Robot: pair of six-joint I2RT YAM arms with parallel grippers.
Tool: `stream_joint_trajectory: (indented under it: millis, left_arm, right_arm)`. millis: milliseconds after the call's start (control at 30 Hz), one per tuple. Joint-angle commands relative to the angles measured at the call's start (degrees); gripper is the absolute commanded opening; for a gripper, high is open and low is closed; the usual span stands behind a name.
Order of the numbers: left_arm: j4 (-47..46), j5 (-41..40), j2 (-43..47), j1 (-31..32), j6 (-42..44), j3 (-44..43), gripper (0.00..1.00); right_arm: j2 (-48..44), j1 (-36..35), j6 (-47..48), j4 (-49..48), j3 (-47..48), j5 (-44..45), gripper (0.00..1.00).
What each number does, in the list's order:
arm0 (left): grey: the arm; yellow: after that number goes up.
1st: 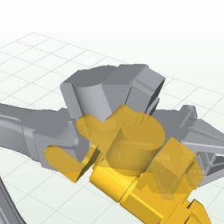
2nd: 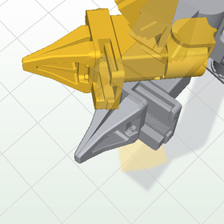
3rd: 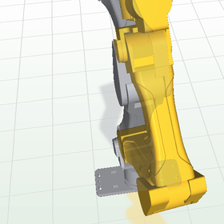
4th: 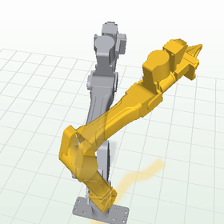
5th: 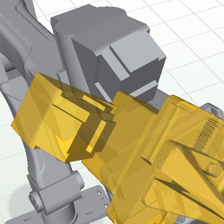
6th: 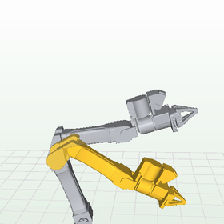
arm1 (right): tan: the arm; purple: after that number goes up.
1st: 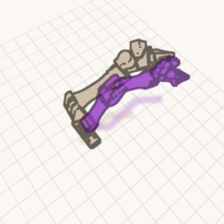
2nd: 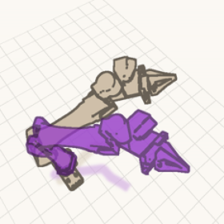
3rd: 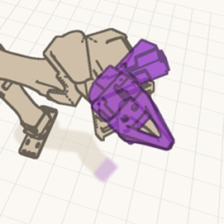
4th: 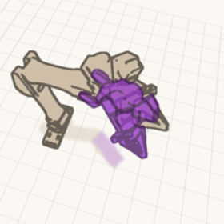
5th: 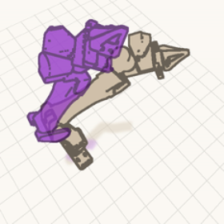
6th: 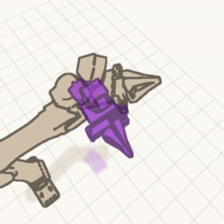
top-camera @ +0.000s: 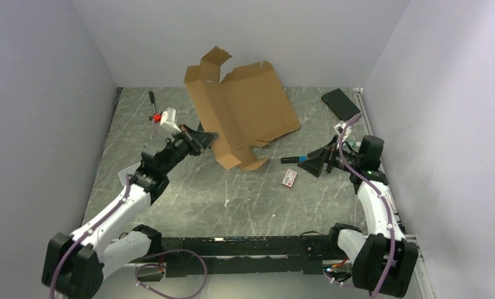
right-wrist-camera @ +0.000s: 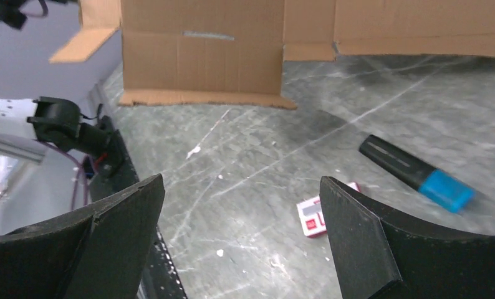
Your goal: Fold the paper box
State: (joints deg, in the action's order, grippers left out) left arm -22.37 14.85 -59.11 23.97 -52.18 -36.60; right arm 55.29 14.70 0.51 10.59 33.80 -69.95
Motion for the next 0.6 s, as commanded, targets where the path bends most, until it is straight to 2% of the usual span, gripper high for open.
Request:
stream_joint_trajectory:
  millis: [0,133,233,333,567]
  left_arm:
    - [6.08,-3.28,10.60,0.12,-0.60,8.71,0.00]
    - [13.40,-5.80,20.26,0.18,-1.55,13.64,0.00]
    - [18.63,-6.94,25.72,0.20,-2.14,15.36,0.00]
    - [22.18,-7.43,28.80,0.25,-2.88,16.73,0.00]
    - [26.50,-8.10,31.96,0.38,-5.47,19.92,0.00]
  right_arm:
    - [5.66,-6.94,-10.46,-9.51,2.07,7.06,0.99]
    - [14.47,-12.77,-17.84,-10.30,7.11,14.24,1.00]
    - [20.93,-18.61,-24.58,-9.41,12.01,25.35,1.00]
    - [24.19,-23.23,-32.46,-12.52,12.02,33.96,1.00]
    - [30.28,-27.00,-39.18,-21.70,5.89,37.18,1.00]
